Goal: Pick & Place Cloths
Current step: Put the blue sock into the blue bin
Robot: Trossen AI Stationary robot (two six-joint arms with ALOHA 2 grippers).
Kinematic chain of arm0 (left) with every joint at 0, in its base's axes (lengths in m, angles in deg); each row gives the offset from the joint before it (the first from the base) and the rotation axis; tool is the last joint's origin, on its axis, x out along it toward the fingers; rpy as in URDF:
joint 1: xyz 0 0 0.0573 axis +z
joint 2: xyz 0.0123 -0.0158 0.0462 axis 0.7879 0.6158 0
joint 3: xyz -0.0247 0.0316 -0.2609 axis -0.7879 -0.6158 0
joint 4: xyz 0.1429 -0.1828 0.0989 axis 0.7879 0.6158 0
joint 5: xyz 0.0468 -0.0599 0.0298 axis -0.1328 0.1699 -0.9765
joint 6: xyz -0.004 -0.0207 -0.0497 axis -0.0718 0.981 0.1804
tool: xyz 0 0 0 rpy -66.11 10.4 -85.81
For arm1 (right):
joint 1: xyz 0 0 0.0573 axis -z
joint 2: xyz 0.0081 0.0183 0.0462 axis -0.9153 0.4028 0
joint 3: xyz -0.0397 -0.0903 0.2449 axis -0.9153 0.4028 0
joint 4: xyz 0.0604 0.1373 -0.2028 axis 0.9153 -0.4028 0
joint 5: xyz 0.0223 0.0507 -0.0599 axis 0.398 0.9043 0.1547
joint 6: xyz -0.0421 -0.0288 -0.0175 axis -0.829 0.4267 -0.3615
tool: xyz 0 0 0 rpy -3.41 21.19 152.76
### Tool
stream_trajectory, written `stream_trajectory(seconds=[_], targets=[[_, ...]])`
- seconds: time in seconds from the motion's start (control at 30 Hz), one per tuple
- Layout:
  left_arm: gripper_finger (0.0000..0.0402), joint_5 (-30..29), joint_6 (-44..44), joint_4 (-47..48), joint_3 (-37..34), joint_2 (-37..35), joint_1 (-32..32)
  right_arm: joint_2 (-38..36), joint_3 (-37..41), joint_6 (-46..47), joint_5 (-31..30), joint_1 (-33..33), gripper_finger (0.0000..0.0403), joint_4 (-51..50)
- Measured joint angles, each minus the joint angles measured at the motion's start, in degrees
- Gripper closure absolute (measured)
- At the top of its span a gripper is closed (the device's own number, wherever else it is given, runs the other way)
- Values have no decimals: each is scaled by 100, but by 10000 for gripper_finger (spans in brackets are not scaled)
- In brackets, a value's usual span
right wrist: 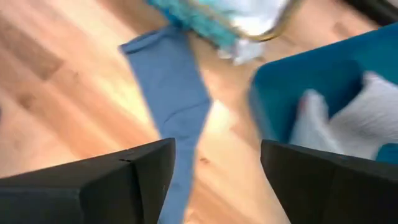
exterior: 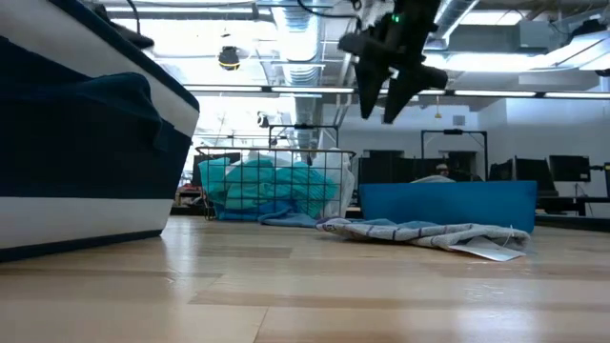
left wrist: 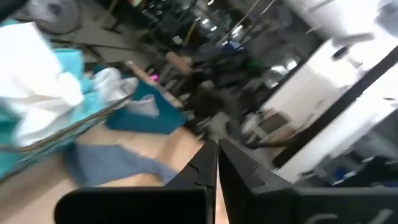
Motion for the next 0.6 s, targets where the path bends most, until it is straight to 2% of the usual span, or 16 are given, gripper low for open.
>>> stream_trajectory(seconds=[0.27,0.6], targets=[[402,-394,-549,32,-283,11,0,510,338,693,249,-627,176,584],[401,-671,-511,-144,-667,-51,-202,1524,363,763,706,-560,173,646]])
